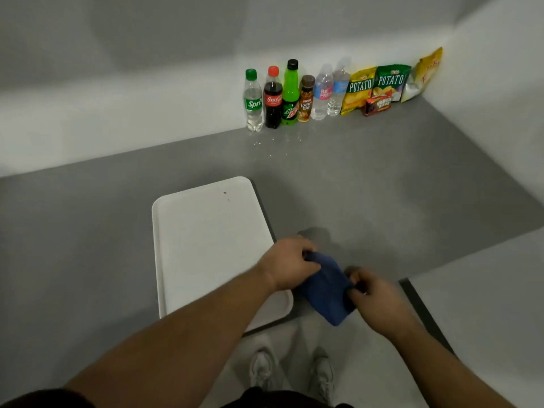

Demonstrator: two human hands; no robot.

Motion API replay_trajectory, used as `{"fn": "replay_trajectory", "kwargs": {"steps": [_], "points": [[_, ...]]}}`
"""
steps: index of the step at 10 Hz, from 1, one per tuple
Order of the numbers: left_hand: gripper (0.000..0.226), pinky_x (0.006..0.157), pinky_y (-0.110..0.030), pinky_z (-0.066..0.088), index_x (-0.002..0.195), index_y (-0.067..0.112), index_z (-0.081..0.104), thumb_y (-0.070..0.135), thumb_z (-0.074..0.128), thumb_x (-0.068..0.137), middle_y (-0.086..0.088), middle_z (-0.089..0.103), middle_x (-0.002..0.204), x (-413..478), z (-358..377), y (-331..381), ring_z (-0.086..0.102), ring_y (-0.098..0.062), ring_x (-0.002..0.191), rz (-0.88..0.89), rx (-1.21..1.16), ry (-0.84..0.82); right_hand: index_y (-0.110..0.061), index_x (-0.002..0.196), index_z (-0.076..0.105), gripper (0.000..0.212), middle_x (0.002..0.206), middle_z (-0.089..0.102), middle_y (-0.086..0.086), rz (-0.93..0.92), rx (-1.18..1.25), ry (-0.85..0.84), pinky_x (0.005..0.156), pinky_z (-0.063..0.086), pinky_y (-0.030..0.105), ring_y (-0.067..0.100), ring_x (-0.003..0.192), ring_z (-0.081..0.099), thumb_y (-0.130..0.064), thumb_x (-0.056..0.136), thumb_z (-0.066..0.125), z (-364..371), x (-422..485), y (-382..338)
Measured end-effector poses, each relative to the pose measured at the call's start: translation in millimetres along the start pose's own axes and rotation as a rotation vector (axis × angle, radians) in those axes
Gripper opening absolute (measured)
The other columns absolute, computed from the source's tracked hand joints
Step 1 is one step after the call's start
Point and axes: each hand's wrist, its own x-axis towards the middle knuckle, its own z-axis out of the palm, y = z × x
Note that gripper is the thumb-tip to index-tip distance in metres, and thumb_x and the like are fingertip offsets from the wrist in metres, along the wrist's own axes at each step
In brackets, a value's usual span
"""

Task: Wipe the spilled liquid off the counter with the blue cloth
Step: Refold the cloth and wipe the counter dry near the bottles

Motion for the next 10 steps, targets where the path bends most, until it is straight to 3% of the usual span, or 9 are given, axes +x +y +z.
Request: {"fn": "replay_trajectory", "kwargs": {"steps": [1,2,3,5,6,7,8,9,10], "points": [[0.003,0.073,-0.031,0.051,0.092,0.016,0.069,0.018,0.066,0.093,-0.006,0.067,0.083,-23.2,-17.1,-0.9,0.062,-0.014,0.077,-0.042,-0.336,0.024,-0.018,0.082,0.049,0.019,0.075,0.056,0.008,-0.003,0.133,-0.088,0.066,0.044,0.038,0.017,0.066,0.050,-0.006,0.091,0.060,-7.8,13.1,-3.9],[0.009,0.073,-0.031,0.049,0.101,0.002,0.067,0.009,0.063,0.097,-0.015,0.066,0.088,-50.9,-31.6,-7.0,0.060,-0.016,0.079,-0.061,-0.605,0.102,-0.023,0.084,0.047,0.025,0.074,0.052,0.004,-0.129,0.116,-0.207,0.065,0.044,0.044,0.014,0.066,0.048,-0.007,0.088,0.065,-13.7,27.3,-19.1],[0.016,0.076,-0.034,0.053,0.109,-0.002,0.066,0.009,0.061,0.098,-0.014,0.069,0.098,-79.5,-41.1,-27.5,0.064,-0.021,0.086,-0.155,-0.852,0.179,-0.030,0.090,0.052,0.025,0.078,0.056,0.000,-0.192,0.218,-0.290,0.067,0.046,0.043,0.012,0.071,0.054,-0.014,0.078,0.066,-10.3,39.2,-47.1],[0.014,0.073,-0.039,0.055,0.108,0.001,0.065,0.006,0.056,0.099,-0.010,0.068,0.090,-133.1,-24.6,-84.1,0.060,-0.028,0.085,-0.500,-0.979,0.370,-0.043,0.098,0.059,0.036,0.097,0.072,-0.018,-0.206,0.264,-0.337,0.077,0.051,0.016,0.001,0.091,0.067,-0.017,0.076,0.068,33.1,55.7,-77.1],[0.012,0.078,-0.044,0.061,0.107,0.009,0.067,0.008,0.059,0.098,-0.008,0.073,0.095,-145.2,-9.3,-99.0,0.067,-0.029,0.089,-0.599,-0.921,0.415,-0.050,0.098,0.058,0.040,0.096,0.069,-0.022,-0.234,0.137,-0.336,0.071,0.045,0.004,-0.010,0.093,0.063,-0.015,0.084,0.071,53.9,55.6,-80.4],[0.010,0.079,-0.040,0.063,0.103,0.023,0.065,0.020,0.066,0.093,0.001,0.071,0.096,-149.6,-0.8,-112.2,0.069,-0.022,0.089,-0.647,-0.431,0.453,-0.043,0.103,0.059,0.037,0.093,0.065,-0.019,-0.279,-0.027,-0.273,0.073,0.045,0.009,-0.001,0.088,0.063,-0.012,0.086,0.070,68.3,51.3,-79.9],[0.028,0.080,-0.036,0.060,0.116,0.029,0.062,0.029,0.069,0.089,0.009,0.067,0.110,-153.8,0.0,-120.2,0.066,-0.017,0.094,-0.608,-0.076,0.486,-0.033,0.110,0.062,0.037,0.097,0.060,-0.016,-0.370,-0.108,-0.151,0.077,0.048,0.022,0.007,0.085,0.060,-0.009,0.083,0.070,74.6,45.5,-78.3],[0.040,0.090,-0.041,0.058,0.128,0.031,0.061,0.029,0.067,0.089,0.007,0.060,0.128,-151.0,1.9,-124.3,0.059,-0.021,0.112,-0.461,0.154,0.419,-0.027,0.111,0.067,0.035,0.106,0.059,-0.009,-0.541,-0.247,-0.041,0.078,0.044,0.025,0.010,0.094,0.054,-0.011,0.080,0.072,78.0,40.9,-69.9],[0.037,0.093,-0.039,0.054,0.125,0.028,0.065,0.028,0.064,0.088,0.005,0.060,0.125,-143.0,-6.6,-126.9,0.056,-0.022,0.114,-0.392,0.276,0.303,-0.021,0.102,0.075,0.021,0.106,0.063,-0.006,-0.555,-0.261,-0.064,0.083,0.051,0.031,0.017,0.099,0.059,-0.013,0.083,0.070,81.8,36.9,-67.9]]}}
